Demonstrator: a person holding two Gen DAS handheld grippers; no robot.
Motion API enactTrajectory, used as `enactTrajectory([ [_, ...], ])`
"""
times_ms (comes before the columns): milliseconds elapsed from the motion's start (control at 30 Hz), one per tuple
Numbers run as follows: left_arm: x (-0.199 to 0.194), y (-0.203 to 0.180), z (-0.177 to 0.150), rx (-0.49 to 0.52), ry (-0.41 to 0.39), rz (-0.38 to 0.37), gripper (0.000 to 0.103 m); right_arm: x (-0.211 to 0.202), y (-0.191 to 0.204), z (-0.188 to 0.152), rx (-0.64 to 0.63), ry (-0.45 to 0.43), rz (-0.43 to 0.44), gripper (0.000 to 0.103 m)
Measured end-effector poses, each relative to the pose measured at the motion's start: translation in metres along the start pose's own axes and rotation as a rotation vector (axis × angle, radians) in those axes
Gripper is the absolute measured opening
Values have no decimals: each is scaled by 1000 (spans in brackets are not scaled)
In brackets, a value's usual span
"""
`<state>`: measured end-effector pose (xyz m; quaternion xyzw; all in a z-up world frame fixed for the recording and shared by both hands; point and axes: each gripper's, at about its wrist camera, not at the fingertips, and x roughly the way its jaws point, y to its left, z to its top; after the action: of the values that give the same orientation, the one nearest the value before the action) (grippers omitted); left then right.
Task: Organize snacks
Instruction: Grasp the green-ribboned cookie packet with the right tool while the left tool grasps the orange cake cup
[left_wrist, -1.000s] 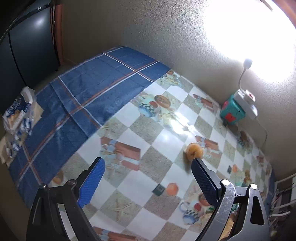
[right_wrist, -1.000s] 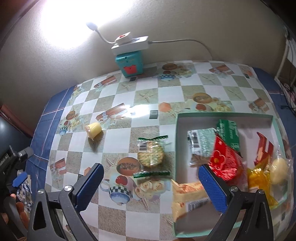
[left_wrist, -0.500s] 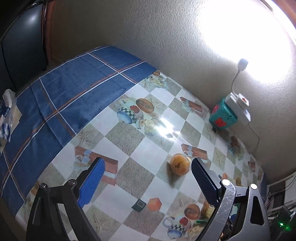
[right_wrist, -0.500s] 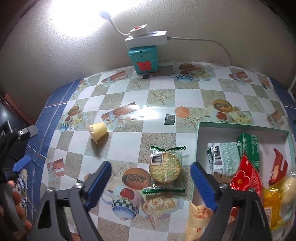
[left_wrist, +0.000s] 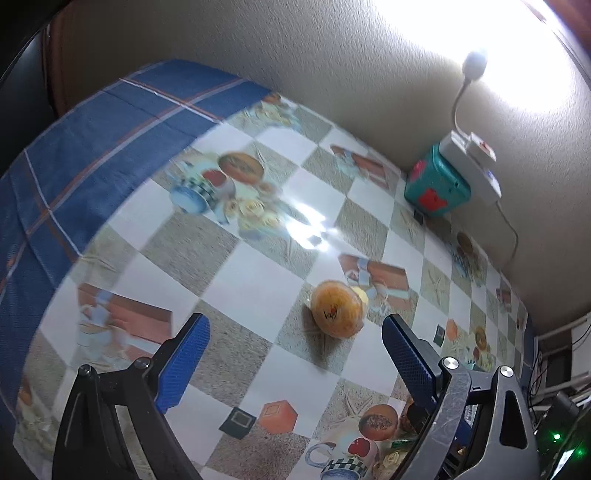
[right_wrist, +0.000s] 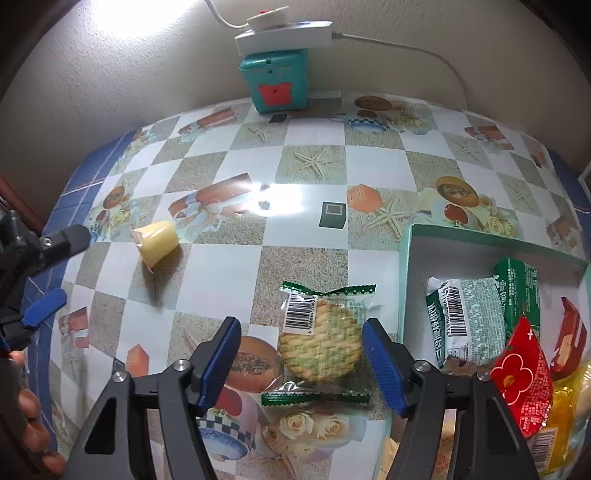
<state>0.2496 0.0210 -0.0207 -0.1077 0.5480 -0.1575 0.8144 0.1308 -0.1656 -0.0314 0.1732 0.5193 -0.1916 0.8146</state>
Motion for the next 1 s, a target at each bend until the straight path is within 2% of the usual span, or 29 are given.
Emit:
enactTrajectory([
  [100,12,-1,-1,-9,18,-11,94,3,-2,1,13,5,0,71],
  [200,20,-5,0,-8,15,-3,94,7,-6,2,25,11,-2,65],
  [267,24,-9,2,-1,15,-20,94,10,-7,3,32,20,12,63],
  [333,30,-13,1,10,14,-41,94,16,-8,2,37,32,31,56],
  [467,41,-20,3,41,0,-50,92,19,-5,3,23,21,37,55],
  [567,48,-24,2,63,-4,-38,78,20,-3,4,14,12,39,55],
  [667,54,-27,0,83,-4,-26,73,20,-3,5,13,6,42,55],
  [767,59,-31,-4,90,9,-22,61,20,-2,7,8,4,42,55],
  [867,60,-29,-5,81,6,-19,58,20,-2,7,7,4,42,55],
  [933,58,-25,-4,59,3,-38,51,20,-1,7,3,4,37,55],
  [1000,57,-21,-4,47,-2,-48,50,19,-1,6,-1,4,33,54],
])
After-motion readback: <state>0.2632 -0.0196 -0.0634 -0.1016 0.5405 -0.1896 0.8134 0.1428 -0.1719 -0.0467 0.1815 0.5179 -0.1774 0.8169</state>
